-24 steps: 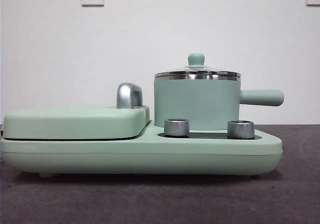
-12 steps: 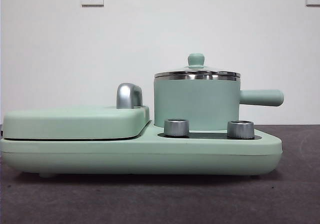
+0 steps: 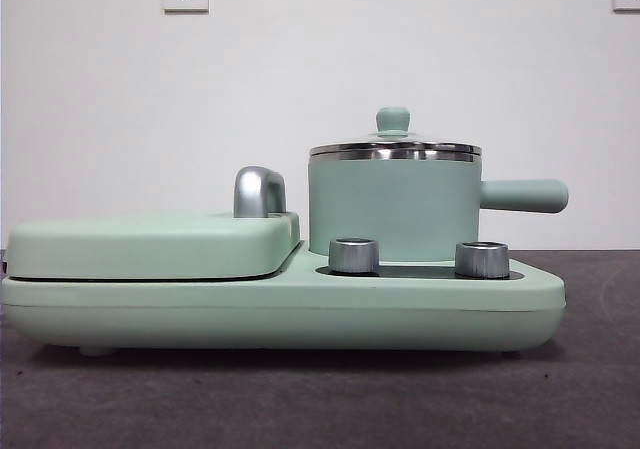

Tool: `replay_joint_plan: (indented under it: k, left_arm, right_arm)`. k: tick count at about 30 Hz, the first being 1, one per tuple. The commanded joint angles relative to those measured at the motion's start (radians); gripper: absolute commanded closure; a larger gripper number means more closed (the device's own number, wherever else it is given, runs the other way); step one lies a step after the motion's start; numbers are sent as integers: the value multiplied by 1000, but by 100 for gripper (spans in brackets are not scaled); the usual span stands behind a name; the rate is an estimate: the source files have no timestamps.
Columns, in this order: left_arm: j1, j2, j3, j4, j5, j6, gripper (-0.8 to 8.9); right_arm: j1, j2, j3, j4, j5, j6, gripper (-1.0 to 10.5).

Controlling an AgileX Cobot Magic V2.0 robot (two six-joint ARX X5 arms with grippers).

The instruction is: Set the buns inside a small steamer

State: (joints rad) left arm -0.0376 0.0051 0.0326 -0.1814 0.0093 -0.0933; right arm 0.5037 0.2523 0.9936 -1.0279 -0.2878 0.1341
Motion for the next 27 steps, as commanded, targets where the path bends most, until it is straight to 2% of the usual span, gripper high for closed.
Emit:
replay_joint_plan:
  k: [1,15,19,22,27]
  left_arm:
    - [1,-2,-20,-6,-3,6,806]
    - [1,-2,-20,-6,-3,6,806]
    - [1,-2,-20,-5,-3,6,806]
    - [1,-2,-20,-6,-3,6,806]
    - [1,-2,-19,-6,-3,6,806]
  right_arm:
    - [6,6,9,11,0,-9,930]
    - [5,6,9,12,0,-8,930]
    - [-97,1,-23,44,-23,-12,930]
    - [-204,-12,-119,178,-32,-12,930]
    - [-370,-69,-395,567,-23,-25,930]
